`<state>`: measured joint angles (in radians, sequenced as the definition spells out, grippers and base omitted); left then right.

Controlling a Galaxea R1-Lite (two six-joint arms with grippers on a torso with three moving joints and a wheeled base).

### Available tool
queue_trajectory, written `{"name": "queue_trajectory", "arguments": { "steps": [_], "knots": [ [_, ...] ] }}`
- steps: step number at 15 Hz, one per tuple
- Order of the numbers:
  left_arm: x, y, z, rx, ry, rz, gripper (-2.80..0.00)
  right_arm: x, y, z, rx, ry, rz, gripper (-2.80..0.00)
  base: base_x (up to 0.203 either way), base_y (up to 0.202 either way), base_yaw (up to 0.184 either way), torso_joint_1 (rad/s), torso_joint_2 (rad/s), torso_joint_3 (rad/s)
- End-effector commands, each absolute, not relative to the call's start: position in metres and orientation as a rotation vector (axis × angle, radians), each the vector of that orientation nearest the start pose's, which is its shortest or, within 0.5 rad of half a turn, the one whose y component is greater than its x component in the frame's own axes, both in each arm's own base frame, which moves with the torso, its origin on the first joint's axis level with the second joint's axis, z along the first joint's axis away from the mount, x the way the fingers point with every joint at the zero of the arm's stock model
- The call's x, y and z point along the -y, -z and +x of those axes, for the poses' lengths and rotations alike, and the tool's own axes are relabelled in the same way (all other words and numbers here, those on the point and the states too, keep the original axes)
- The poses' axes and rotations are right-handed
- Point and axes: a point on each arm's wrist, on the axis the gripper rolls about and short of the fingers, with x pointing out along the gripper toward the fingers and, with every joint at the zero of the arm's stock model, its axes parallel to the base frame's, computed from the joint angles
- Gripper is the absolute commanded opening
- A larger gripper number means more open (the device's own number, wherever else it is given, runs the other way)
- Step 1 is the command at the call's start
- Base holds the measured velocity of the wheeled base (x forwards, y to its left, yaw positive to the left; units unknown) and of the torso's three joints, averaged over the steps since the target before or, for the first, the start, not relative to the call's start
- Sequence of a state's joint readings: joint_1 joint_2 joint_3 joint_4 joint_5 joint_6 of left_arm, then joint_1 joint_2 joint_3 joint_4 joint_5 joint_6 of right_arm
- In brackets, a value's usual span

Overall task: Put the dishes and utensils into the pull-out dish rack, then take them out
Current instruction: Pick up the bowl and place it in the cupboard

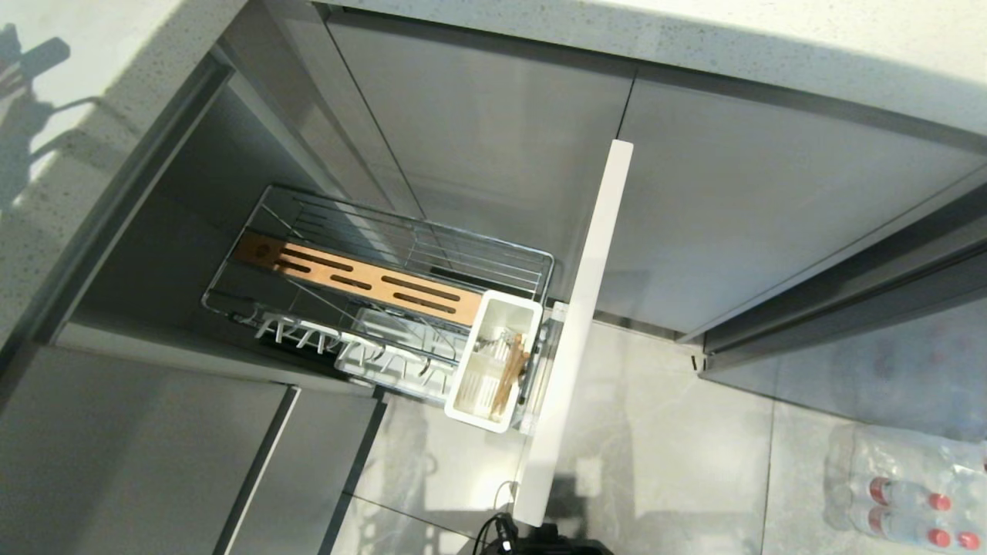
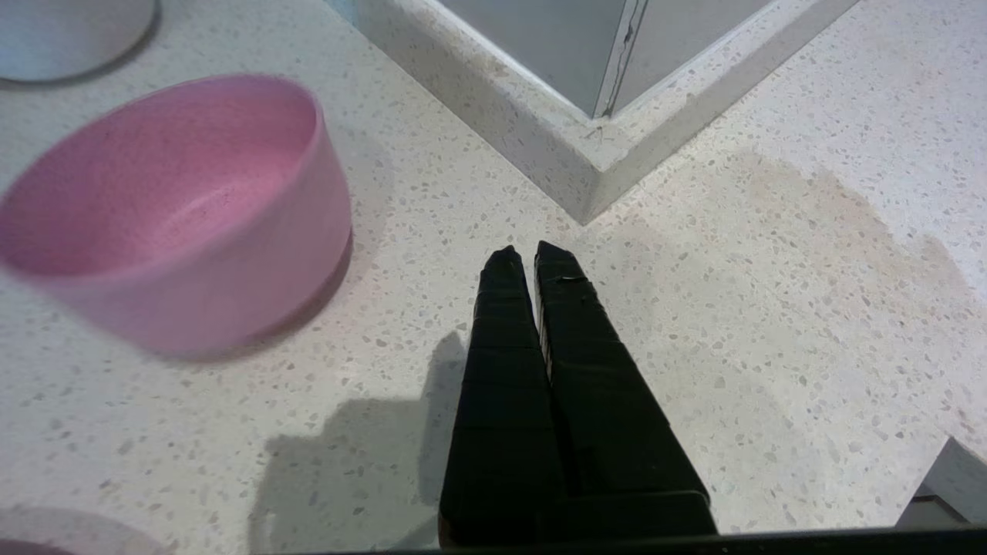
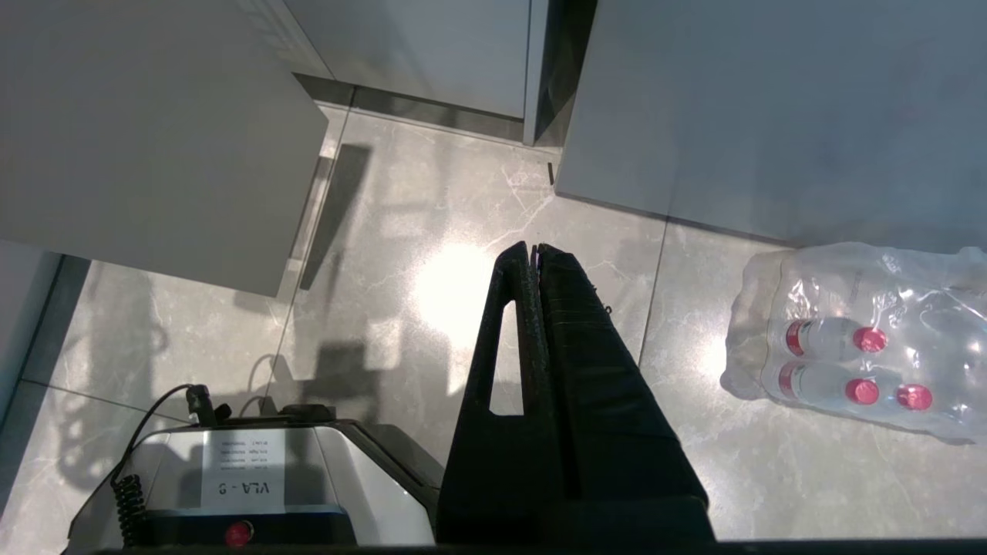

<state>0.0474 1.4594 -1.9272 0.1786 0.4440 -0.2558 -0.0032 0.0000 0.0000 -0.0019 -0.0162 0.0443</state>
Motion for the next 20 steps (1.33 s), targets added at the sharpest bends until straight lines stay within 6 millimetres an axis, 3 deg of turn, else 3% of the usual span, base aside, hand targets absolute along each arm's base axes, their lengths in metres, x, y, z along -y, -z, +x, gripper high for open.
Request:
{"name": "queue_trajectory", "arguments": {
  "steps": [1,6,12,13,20],
  "knots": [
    [-0.019,-0.476,0.173,0.361,-0.463,-0.299,-2.80,0.000,-0.076,-0.023,0.002,0.019,0.044,-2.80,0.000,0.000,0.000,0.000,0.00,0.000],
    [-0.035,-0.471,0.163,0.331,-0.602,-0.263,-2.80,0.000,-0.076,-0.023,0.003,0.020,0.045,-2.80,0.000,0.000,0.000,0.000,0.00,0.000],
    [-0.062,-0.460,0.174,0.296,-0.707,-0.237,-2.80,0.000,-0.076,-0.023,0.003,0.018,0.045,-2.80,0.000,0.000,0.000,0.000,0.00,0.000],
    [-0.062,-0.459,0.176,0.290,-0.687,-0.235,0.00,0.000,-0.076,-0.023,0.002,0.020,0.044,-2.80,0.000,0.000,0.000,0.000,0.00,0.000],
    [-0.069,-0.454,0.187,0.243,-0.591,-0.216,0.00,0.000,-0.076,-0.023,0.003,0.019,0.045,-2.80,0.000,0.000,0.000,0.000,0.00,0.000]
  ]
}}
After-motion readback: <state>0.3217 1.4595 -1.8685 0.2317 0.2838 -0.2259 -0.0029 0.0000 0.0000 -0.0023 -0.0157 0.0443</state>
